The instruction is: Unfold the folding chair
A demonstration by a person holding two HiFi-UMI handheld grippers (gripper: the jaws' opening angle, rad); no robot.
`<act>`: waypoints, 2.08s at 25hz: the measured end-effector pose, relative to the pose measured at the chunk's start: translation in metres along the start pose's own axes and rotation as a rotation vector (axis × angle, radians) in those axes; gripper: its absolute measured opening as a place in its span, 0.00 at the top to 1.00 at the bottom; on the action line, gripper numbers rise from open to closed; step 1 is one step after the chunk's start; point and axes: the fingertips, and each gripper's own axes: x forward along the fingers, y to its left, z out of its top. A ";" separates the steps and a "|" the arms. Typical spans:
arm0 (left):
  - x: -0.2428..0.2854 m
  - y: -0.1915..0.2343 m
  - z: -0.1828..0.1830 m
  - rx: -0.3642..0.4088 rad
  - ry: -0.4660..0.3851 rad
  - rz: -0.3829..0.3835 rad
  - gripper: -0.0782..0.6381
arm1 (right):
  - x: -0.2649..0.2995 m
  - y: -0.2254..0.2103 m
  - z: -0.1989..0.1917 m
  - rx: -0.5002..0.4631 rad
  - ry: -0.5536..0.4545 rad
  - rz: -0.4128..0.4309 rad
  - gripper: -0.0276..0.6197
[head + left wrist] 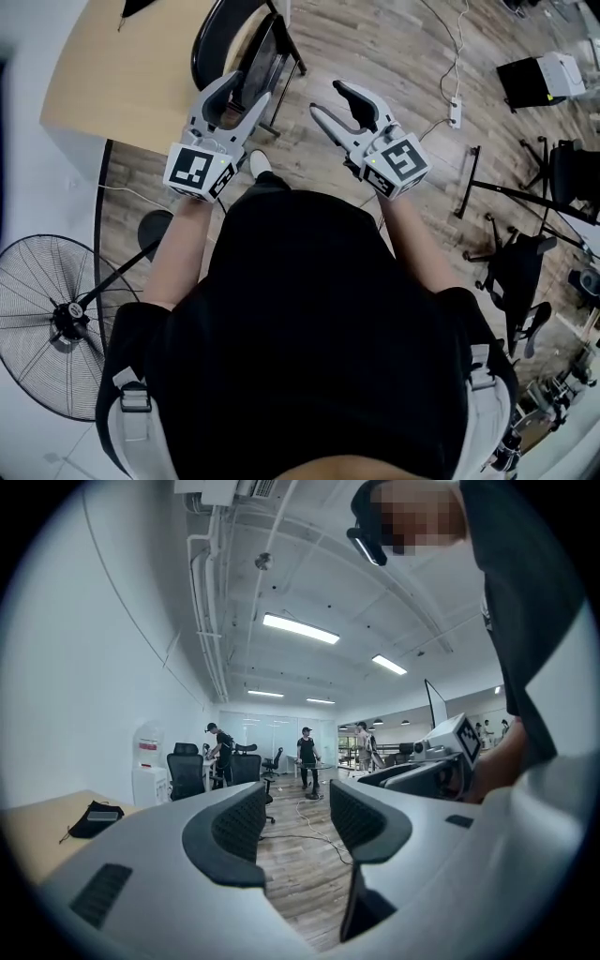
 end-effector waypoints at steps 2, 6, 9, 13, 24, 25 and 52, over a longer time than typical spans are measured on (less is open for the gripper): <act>0.006 0.029 -0.002 -0.004 0.003 -0.011 0.60 | 0.027 -0.006 0.000 0.006 0.011 -0.015 0.62; 0.019 0.077 -0.003 -0.013 0.010 -0.032 0.60 | 0.073 -0.017 0.000 0.031 0.032 -0.039 0.62; 0.028 0.114 -0.008 -0.011 0.030 -0.050 0.60 | 0.110 -0.026 -0.001 0.042 0.047 -0.063 0.62; 0.038 0.151 -0.015 -0.011 0.057 -0.055 0.60 | 0.142 -0.039 -0.004 0.065 0.060 -0.094 0.62; 0.076 0.250 -0.061 -0.061 0.233 -0.012 0.56 | 0.208 -0.076 -0.017 0.106 0.087 -0.160 0.62; 0.082 0.255 -0.067 -0.074 0.264 -0.002 0.55 | 0.208 -0.080 -0.018 0.107 0.090 -0.159 0.62; 0.144 0.332 -0.227 -0.195 0.793 0.099 0.49 | 0.223 -0.118 -0.058 0.179 0.174 -0.166 0.62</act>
